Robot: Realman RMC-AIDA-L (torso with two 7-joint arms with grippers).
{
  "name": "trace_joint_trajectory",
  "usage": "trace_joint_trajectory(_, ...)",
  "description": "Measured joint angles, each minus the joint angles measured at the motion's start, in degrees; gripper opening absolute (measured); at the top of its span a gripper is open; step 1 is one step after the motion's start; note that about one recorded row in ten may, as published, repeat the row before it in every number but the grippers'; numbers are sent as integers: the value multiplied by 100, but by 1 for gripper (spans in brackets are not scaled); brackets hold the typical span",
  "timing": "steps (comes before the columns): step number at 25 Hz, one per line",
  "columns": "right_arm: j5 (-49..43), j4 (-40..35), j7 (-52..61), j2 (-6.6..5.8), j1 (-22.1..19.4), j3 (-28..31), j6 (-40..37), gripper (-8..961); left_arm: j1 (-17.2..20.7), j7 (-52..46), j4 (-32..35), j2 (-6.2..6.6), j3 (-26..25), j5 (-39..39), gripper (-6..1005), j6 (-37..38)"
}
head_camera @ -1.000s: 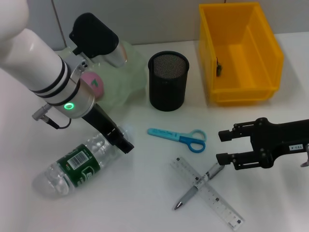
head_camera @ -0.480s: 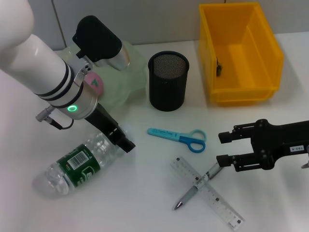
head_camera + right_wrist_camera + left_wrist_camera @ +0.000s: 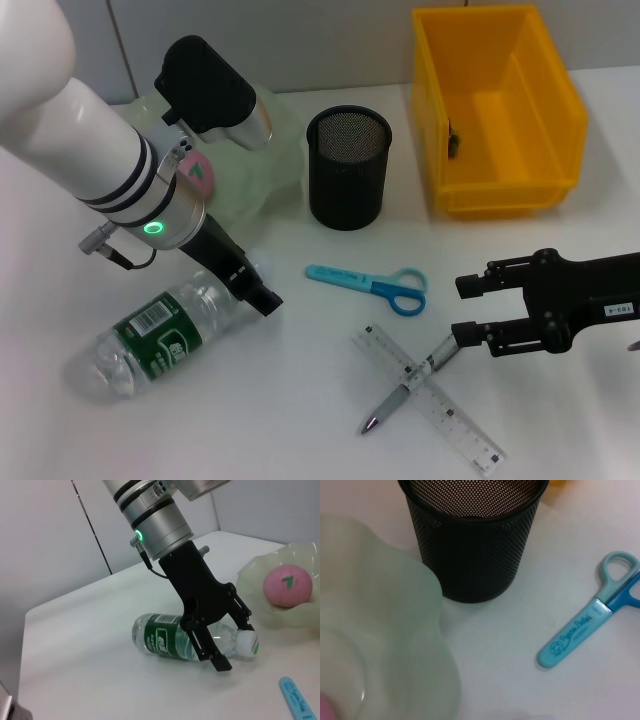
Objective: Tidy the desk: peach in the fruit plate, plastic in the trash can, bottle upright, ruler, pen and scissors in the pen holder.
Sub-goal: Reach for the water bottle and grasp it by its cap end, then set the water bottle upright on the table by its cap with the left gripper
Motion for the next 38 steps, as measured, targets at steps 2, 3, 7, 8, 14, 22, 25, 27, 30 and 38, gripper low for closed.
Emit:
trace_joint_trajectory(2, 0, 0, 2, 0, -1, 0, 0, 665, 6, 13, 0, -1, 0, 1, 834, -16)
trace_joint_trajectory(3, 0, 0, 5, 0, -1, 0, 0, 664, 6, 13, 0, -1, 0, 1, 834, -16)
trace_joint_trajectory(7, 0, -10, 28, -8, -3, 0, -5, 664, 10, 70, -10, -1, -2, -2, 835, -80)
trace_joint_trajectory(8, 0, -17, 43, -9, -3, 0, -9, 664, 10, 75, -10, -1, -2, -2, 835, -91)
trace_joint_trajectory(14, 2, -35, 92, -8, -6, 5, -65, 665, 9, 103, -63, -1, 5, -7, 794, -106)
trace_joint_trajectory(22, 12, -34, 169, -8, -12, 8, -122, 665, 60, 118, -76, -2, 172, -6, 656, -255)
trace_joint_trajectory(25, 25, -35, 170, -9, -13, 14, -186, 664, 70, 86, -76, -2, 279, -4, 611, -283)
trace_joint_trajectory(27, 34, -37, 169, -10, -21, 19, -210, 664, 70, 66, -74, -2, 297, -1, 592, -284)
trace_joint_trajectory(30, 35, -43, 169, -17, -33, 29, -226, 664, 81, 63, -10, -1, 291, 1, 553, -288)
trace_joint_trajectory(38, 35, -48, 169, -24, -37, 36, -228, 665, 191, 60, 242, 19, 232, -93, 450, -175)
